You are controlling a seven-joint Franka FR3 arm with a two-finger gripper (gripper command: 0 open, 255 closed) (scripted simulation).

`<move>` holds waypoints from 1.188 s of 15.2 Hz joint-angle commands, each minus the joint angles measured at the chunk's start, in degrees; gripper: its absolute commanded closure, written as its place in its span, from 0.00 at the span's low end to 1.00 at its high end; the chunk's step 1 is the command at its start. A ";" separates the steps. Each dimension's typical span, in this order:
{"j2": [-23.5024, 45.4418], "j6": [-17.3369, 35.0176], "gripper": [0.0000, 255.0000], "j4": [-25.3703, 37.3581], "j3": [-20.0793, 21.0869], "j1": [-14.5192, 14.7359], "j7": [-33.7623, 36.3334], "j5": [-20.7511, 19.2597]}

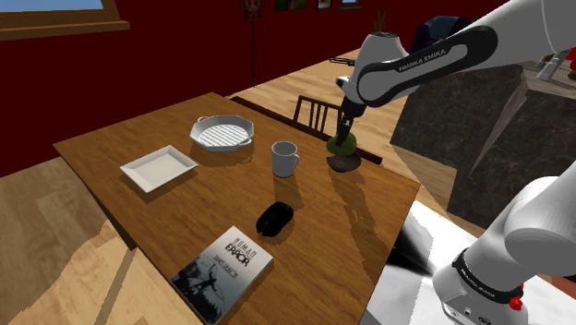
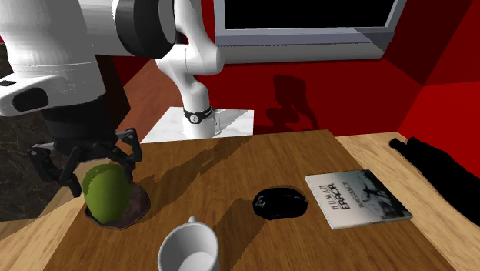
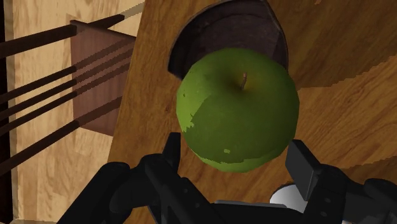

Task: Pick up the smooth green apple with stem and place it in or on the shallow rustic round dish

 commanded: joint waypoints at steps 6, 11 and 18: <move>0.09 0.23 1.00 -0.10 -0.02 -0.01 -0.03 0.01; 0.09 0.23 0.00 -0.10 -0.01 -0.01 -0.03 0.01; -4.66 -7.20 0.00 2.59 0.09 -0.06 0.18 -0.27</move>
